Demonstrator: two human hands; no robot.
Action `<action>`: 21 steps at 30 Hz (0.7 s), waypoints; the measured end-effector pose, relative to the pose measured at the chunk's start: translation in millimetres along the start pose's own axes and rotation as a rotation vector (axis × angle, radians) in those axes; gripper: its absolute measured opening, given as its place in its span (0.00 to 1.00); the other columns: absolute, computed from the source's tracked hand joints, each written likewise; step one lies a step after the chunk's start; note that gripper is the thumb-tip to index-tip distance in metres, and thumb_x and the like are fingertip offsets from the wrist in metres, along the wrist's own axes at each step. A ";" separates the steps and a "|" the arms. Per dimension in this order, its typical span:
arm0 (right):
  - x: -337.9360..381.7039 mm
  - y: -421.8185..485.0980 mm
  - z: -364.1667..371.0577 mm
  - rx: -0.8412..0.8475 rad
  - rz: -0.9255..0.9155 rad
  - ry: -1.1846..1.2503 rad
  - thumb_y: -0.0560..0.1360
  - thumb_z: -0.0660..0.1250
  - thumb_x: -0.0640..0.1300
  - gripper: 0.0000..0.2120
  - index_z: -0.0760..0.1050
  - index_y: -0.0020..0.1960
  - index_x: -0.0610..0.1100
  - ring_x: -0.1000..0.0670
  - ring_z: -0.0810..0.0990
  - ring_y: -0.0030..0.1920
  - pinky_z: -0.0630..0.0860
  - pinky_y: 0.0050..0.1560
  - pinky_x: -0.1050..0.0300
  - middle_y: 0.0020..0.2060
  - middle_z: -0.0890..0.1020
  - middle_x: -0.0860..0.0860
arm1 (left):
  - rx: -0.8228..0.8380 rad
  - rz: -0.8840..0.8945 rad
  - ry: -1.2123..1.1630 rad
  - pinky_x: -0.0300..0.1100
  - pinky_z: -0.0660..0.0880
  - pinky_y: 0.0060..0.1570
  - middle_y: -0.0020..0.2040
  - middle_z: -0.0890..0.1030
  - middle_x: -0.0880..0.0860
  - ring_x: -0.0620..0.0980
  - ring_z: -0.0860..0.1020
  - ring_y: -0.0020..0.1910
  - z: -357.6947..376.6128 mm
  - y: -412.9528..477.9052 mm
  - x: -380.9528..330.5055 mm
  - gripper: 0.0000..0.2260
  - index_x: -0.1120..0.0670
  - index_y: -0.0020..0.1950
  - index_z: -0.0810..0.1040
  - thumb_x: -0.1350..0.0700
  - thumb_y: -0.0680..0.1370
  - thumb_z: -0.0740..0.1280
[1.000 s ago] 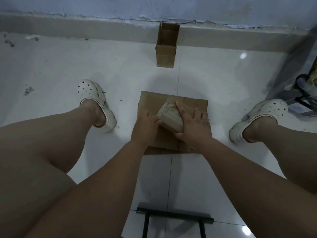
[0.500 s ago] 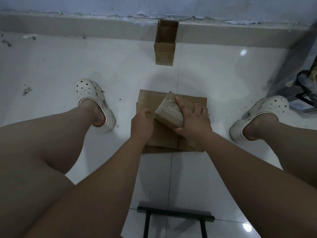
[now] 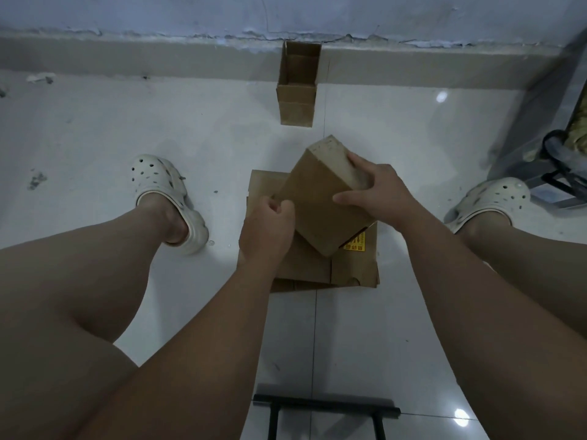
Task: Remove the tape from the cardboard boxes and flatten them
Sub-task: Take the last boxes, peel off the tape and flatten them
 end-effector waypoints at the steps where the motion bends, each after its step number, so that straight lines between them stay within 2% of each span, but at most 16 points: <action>1: 2.6 -0.7 -1.0 0.036 0.009 0.053 0.67 0.78 0.52 0.41 0.63 0.75 0.61 0.53 0.73 0.55 0.73 0.46 0.61 0.61 0.68 0.55 | -0.003 0.008 -0.025 0.37 0.60 0.29 0.37 0.73 0.44 0.43 0.72 0.34 -1.5 1.9 -3.3 0.13 0.48 0.43 0.69 0.40 0.75 0.57; 2: 4.2 -1.9 -1.2 0.075 0.024 0.086 0.67 0.77 0.53 0.39 0.64 0.74 0.61 0.55 0.73 0.54 0.72 0.45 0.62 0.61 0.69 0.56 | -0.023 0.019 -0.071 0.36 0.62 0.31 0.42 0.74 0.44 0.44 0.73 0.38 -4.4 4.0 -6.0 0.16 0.48 0.50 0.69 0.36 0.74 0.58; 4: 3.8 -4.7 -0.3 0.147 0.050 0.130 0.67 0.77 0.53 0.36 0.67 0.72 0.60 0.54 0.74 0.57 0.73 0.50 0.60 0.62 0.71 0.55 | -0.092 0.048 -0.163 0.32 0.63 0.35 0.51 0.69 0.46 0.46 0.72 0.46 -15.6 8.5 -12.4 0.22 0.49 0.60 0.68 0.36 0.74 0.62; 6: 0.7 -8.5 -0.5 0.182 0.077 0.210 0.68 0.76 0.52 0.34 0.69 0.71 0.59 0.50 0.75 0.60 0.75 0.55 0.56 0.64 0.73 0.51 | -0.094 0.123 -0.145 0.33 0.67 0.43 0.54 0.65 0.48 0.46 0.70 0.49 -24.9 11.8 -23.1 0.24 0.46 0.64 0.68 0.38 0.72 0.67; 8: -1.3 -13.8 0.7 0.215 0.102 0.296 0.65 0.76 0.52 0.35 0.71 0.71 0.57 0.50 0.78 0.58 0.76 0.52 0.56 0.64 0.76 0.51 | -0.027 0.198 -0.083 0.39 0.71 0.49 0.54 0.65 0.49 0.48 0.72 0.51 -27.7 14.5 -34.3 0.22 0.44 0.64 0.72 0.41 0.72 0.70; 9: -1.7 -16.1 2.4 0.236 0.108 0.326 0.63 0.76 0.53 0.37 0.71 0.70 0.56 0.50 0.79 0.58 0.77 0.51 0.57 0.63 0.77 0.51 | -0.002 0.225 -0.076 0.38 0.72 0.51 0.53 0.66 0.49 0.48 0.72 0.52 -29.4 15.9 -39.1 0.20 0.44 0.63 0.75 0.42 0.72 0.70; 12: -4.6 -19.5 7.5 0.269 0.112 0.386 0.61 0.75 0.54 0.38 0.72 0.70 0.55 0.49 0.80 0.59 0.77 0.57 0.53 0.62 0.80 0.52 | 0.046 0.295 -0.094 0.27 0.65 0.42 0.50 0.70 0.48 0.43 0.72 0.46 -33.0 18.1 -50.7 0.14 0.46 0.59 0.79 0.46 0.74 0.70; 16: -7.4 -20.5 9.6 0.306 0.121 0.371 0.61 0.75 0.53 0.36 0.74 0.69 0.54 0.48 0.80 0.60 0.76 0.61 0.51 0.61 0.80 0.52 | 0.055 0.314 -0.087 0.27 0.62 0.38 0.45 0.71 0.45 0.39 0.71 0.40 -33.9 19.2 -56.3 0.08 0.46 0.51 0.79 0.48 0.74 0.70; 19: -6.3 -19.0 7.7 0.304 0.119 0.335 0.61 0.75 0.53 0.35 0.75 0.68 0.55 0.48 0.80 0.59 0.76 0.63 0.49 0.60 0.81 0.52 | 0.051 0.357 -0.023 0.26 0.61 0.38 0.45 0.71 0.46 0.40 0.70 0.39 -33.3 19.8 -61.9 0.07 0.47 0.51 0.79 0.49 0.74 0.70; 21: -5.8 -17.4 8.3 0.305 0.117 0.309 0.64 0.76 0.50 0.32 0.75 0.68 0.56 0.48 0.80 0.58 0.76 0.63 0.49 0.61 0.81 0.52 | 0.048 0.365 -0.004 0.25 0.60 0.38 0.46 0.72 0.47 0.41 0.70 0.40 -33.3 20.4 -63.0 0.08 0.48 0.51 0.79 0.49 0.74 0.70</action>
Point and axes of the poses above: each hand's wrist, its own y-axis towards the middle knuckle, its own z-axis out of the palm, x = y × z, the point moved 7 cm from there along y, towards the middle knuckle
